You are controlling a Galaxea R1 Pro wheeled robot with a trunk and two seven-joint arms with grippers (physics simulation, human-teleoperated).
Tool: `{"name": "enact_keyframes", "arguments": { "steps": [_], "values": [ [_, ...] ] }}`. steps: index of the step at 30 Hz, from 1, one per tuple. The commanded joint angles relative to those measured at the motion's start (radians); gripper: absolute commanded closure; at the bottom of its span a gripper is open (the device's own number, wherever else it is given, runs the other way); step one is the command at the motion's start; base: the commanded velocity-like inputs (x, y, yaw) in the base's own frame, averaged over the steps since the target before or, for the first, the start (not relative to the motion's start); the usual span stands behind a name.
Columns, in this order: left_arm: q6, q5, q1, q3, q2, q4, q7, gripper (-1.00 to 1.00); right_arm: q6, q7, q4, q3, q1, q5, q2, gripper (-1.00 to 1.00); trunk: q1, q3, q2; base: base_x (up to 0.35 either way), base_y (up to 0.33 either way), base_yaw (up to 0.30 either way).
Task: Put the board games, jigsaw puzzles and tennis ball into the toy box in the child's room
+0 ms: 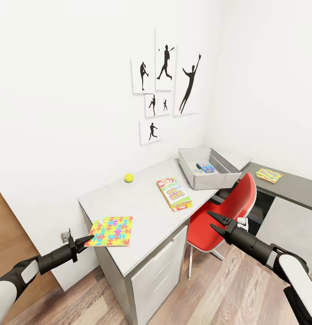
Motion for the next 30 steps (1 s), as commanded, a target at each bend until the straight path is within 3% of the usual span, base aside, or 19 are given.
{"name": "enact_keyframes", "arguments": {
  "steps": [1,11,30],
  "values": [
    [-0.002,-0.01,0.0,-0.015,0.0,0.001,-0.002,1.0,0.005,0.005,0.0,-0.001,-0.001,0.004,0.0,-1.0,0.0,-0.001,0.0,0.0,0.0,0.0],
    [-0.002,-0.01,0.0,-0.015,0.0,0.001,-0.002,1.0,0.005,0.005,0.0,-0.001,-0.001,0.004,0.0,-1.0,0.0,-0.001,0.0,0.0,0.0,0.0],
    [-0.003,-0.014,0.0,-0.015,0.001,0.001,-0.002,1.0,0.004,0.004,0.001,-0.001,-0.001,0.004,0.001,-1.0,-0.073,0.058,0.133,0.0,0.0,0.0]
  ]
}}
